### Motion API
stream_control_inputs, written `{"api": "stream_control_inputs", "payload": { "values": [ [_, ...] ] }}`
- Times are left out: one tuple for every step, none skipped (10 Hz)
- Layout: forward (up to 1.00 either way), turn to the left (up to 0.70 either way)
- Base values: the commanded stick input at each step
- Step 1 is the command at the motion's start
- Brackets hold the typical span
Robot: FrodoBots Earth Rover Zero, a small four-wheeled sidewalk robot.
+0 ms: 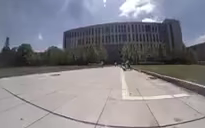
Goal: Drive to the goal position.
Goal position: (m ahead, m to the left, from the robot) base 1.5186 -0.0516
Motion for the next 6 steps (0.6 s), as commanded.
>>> {"api": "stream_control_inputs", "payload": {
  "values": [
    [0.7,0.0],
    [0.7,0.0],
    [0.7,0.0],
    [0.7,0.0],
    [0.7,0.0],
    [0.7,0.0]
  ]
}}
